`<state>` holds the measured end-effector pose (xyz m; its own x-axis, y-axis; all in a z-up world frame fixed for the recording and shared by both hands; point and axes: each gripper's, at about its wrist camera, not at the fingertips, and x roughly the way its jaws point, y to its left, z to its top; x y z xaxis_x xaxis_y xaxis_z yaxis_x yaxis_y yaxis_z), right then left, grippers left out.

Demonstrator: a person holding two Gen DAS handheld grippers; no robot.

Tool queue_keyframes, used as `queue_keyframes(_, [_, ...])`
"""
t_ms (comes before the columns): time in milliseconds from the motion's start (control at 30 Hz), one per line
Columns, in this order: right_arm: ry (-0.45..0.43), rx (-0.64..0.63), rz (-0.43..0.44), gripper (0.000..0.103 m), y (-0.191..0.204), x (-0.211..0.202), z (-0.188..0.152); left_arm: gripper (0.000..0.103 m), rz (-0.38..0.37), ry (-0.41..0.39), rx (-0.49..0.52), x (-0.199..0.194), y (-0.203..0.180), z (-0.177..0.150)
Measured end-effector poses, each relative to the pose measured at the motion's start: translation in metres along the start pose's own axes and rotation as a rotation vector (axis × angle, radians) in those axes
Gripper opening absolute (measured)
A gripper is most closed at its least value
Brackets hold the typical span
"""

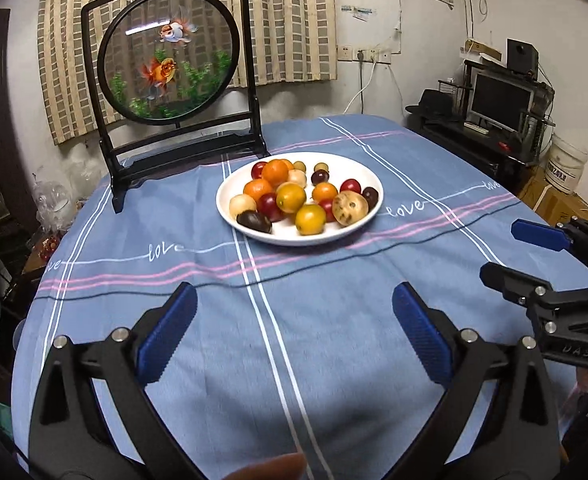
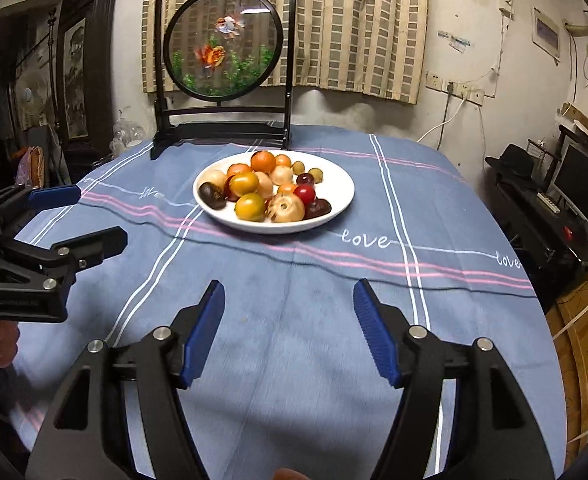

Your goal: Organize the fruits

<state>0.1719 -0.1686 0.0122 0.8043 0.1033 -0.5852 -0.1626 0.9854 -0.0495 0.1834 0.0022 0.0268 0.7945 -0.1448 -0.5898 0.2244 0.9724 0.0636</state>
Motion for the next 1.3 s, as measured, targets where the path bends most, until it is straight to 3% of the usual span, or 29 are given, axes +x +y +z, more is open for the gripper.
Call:
queue_keyframes(333, [0.022,-0.032,-0.021,0.067,0.006,-0.013,-0.018,0.1,-0.009,0.019,-0.022,-0.009,-0.003,-0.014])
queue_keyframes(1300, [0.04,-0.016,-0.032,0.067,0.002,-0.016,-0.023,0.1,-0.016,0.039,-0.018,-0.008,-0.007,-0.02])
